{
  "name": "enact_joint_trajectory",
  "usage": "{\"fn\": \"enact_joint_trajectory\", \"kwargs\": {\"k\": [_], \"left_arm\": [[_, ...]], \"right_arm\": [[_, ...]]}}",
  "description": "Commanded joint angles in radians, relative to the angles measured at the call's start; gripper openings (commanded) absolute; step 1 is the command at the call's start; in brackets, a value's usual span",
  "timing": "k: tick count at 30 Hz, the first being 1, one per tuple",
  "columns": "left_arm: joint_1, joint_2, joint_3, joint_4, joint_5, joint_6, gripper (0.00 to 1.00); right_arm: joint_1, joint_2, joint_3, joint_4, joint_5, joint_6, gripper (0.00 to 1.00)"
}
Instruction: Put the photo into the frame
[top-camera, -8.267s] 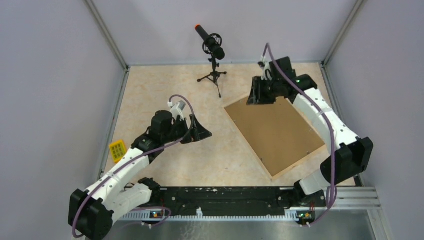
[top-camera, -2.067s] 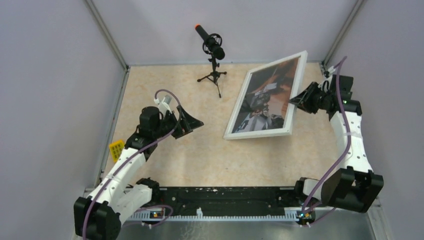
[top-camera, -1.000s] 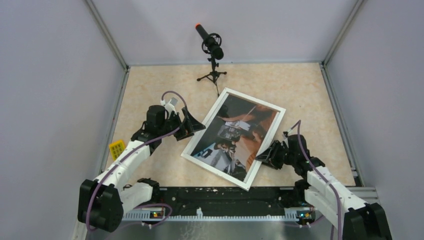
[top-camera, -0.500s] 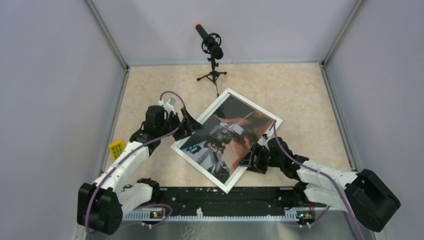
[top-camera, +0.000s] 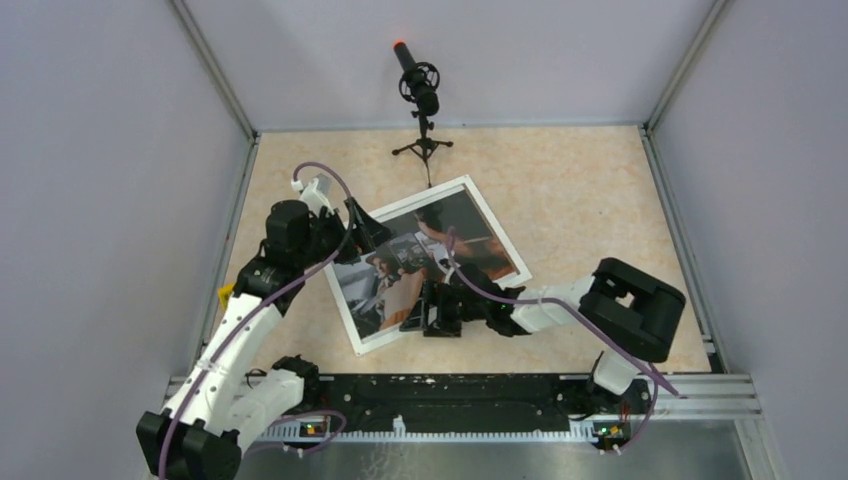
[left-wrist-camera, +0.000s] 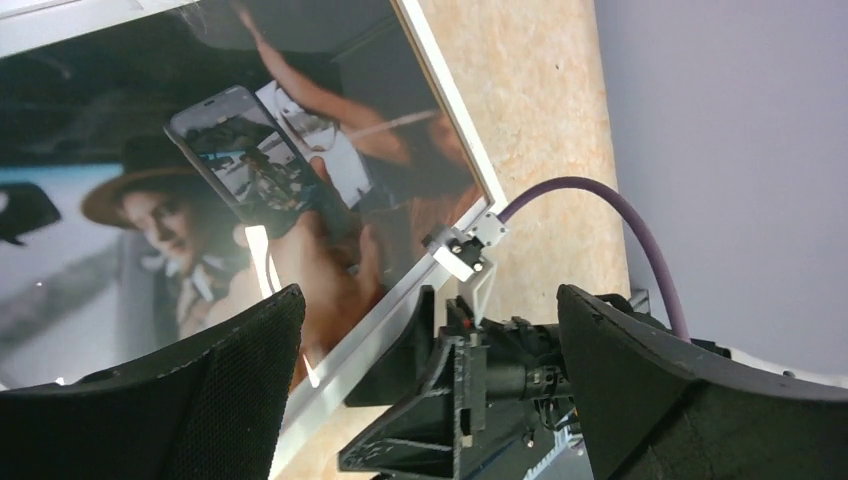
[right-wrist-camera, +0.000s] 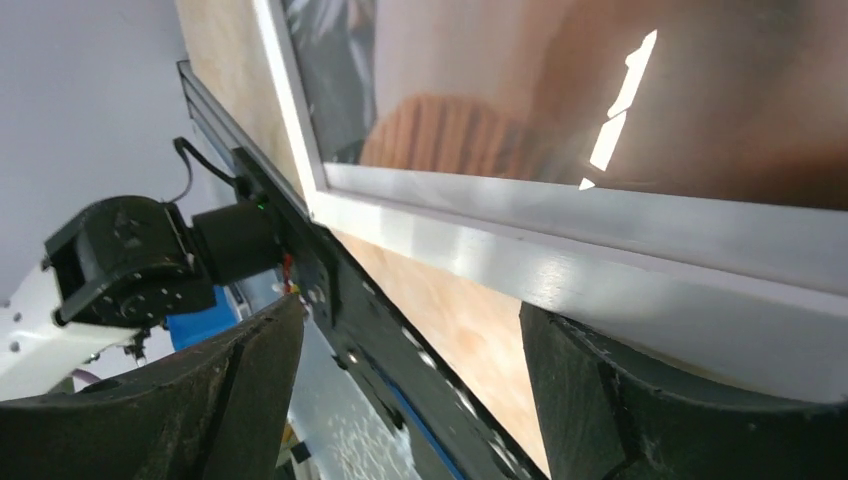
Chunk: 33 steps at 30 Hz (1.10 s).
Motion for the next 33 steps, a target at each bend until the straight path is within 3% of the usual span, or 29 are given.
{"fn": "enact_joint_trajectory", "kwargs": {"k": [1,4,8,12,17,24,33], "left_arm": [[-0.003,-0.055,0.078,-0.072,-0.065,0.046,0.98],[-0.003,-0.081,0.145,-0.129,-0.105,0.079,0.99],[-0.003,-0.124,0.275,-0.178,-0.202,0.125,0.99],[-0.003,-0.141,0.434,-0.173,-0.269,0.175,0.98],[-0.003,-0.136,0.626,-0.101,-0.257,0.240,0.98],[-0.003,-0.179,0.732,0.002,-0.269,0.296,0.99],[-0.003,-0.256,0.722,0.053,-0.365,0.323,0.99]], "right_arm": [[0.012,0.071,0.171,0.054,0.027,-0.040,0.80],[0.013,-0.031,0.184,0.010,0.009,-0.089,0.83],[0.013,-0.259,0.313,-0.438,0.170,-0.314,0.99],[0.001,-0.395,0.547,-0.820,0.352,-0.551,0.99],[-0.004,-0.478,0.852,-1.079,0.542,-0.790,0.99],[-0.003,-0.599,1.113,-1.080,0.621,-0.983,0.99],[-0.004,-0.744,1.101,-0.905,0.625,-1.085,0.99]]}}
